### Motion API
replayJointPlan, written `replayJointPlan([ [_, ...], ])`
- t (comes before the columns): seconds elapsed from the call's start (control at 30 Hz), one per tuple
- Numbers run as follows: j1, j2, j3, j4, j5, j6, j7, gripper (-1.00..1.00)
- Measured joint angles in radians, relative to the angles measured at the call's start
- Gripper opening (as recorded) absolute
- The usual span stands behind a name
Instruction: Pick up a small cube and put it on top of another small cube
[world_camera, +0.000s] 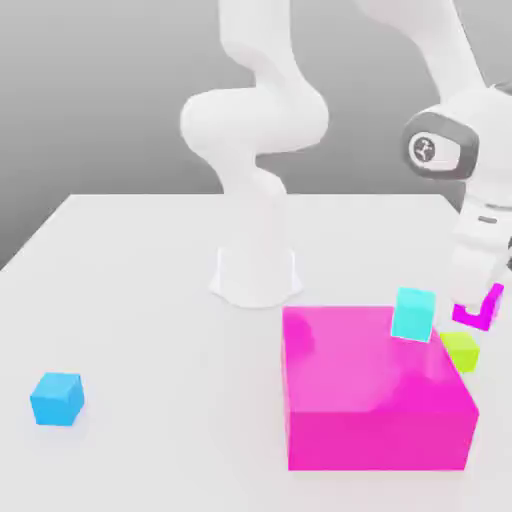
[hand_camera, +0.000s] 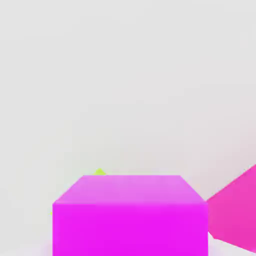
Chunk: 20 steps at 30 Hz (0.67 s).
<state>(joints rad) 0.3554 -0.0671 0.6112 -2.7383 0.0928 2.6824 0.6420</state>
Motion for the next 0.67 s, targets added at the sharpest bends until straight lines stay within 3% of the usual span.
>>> replayJointPlan([
  [0.13,-0.003,0.124,-0.036,-0.001,-0.195,0.105,0.141,-1.0],
  [0.2,0.046,0.195,-0.107,0.004,-0.31,0.159,0.222,-1.0],
  [0.23,0.063,0.217,-0.131,0.005,-0.348,0.176,0.25,1.0],
  [0.47,0.064,0.216,-0.132,0.005,-0.345,0.176,0.248,1.0],
  [0.67,0.098,0.025,-0.094,-0.008,-0.054,0.027,0.04,1.0],
])
